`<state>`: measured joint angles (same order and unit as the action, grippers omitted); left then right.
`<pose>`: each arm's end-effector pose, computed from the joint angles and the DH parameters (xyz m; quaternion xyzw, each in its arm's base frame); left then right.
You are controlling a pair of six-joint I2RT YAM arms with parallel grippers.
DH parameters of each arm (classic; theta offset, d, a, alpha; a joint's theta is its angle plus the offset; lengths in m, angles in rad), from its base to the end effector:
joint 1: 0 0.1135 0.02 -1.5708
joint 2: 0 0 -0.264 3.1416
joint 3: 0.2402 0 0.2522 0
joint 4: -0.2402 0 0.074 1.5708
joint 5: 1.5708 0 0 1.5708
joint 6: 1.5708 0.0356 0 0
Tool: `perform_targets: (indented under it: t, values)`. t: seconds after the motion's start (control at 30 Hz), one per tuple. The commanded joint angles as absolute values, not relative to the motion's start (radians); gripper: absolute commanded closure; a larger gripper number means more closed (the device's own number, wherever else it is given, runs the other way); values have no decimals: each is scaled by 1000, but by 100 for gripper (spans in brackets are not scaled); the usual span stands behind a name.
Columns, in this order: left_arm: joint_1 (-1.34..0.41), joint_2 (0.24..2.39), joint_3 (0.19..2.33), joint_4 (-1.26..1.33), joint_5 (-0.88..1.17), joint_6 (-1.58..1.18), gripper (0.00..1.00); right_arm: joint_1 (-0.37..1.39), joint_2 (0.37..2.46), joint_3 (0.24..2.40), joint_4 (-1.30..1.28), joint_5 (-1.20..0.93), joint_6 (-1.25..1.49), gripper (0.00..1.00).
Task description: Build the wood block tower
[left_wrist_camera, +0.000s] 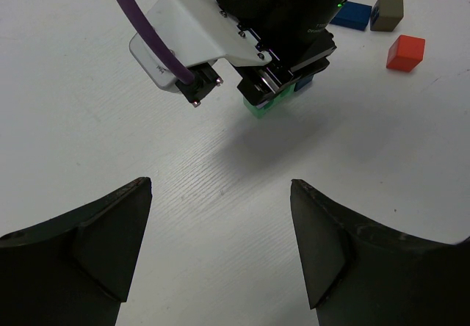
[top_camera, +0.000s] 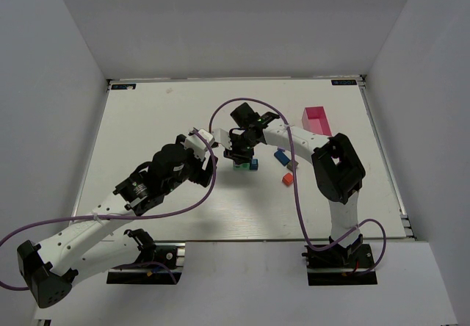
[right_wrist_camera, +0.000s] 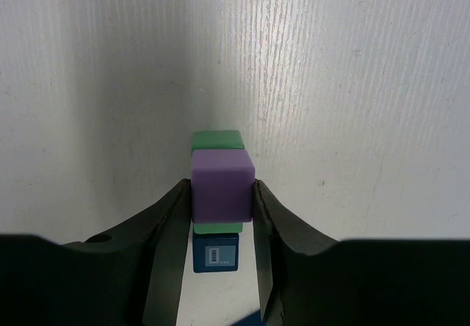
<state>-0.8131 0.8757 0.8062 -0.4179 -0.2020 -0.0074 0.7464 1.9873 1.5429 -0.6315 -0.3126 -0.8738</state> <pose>0.1396 -0.1372 0.3081 0.2864 0.8046 -0.1254 0.5049 0.3046 0.2966 0.2089 -0.7200 0.6327 0.1352 0.2511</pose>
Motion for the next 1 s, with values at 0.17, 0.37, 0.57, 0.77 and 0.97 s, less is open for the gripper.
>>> perform_targets:
  t: [0.17,0.37,0.57,0.77,0.97]
  values:
    - [-808,856,801,-403,-215,-3,14,749,1999,1572,-649,-318,-884,67]
    - [-808,856,801,-403,-215,-3,14,747,1997,1569,-647,-316,-885,62]
    - [-808,856,801,-403,-215,-3,14,742,1999,1566,-644,-316,-888,57]
    - [-808,856,801,-403,-215,-3,14,747,1999,1566,-649,-319,-888,48]
    - [-808,856,801,-403,-215,-3,14,744,1996,1563,-649,-316,-887,40]
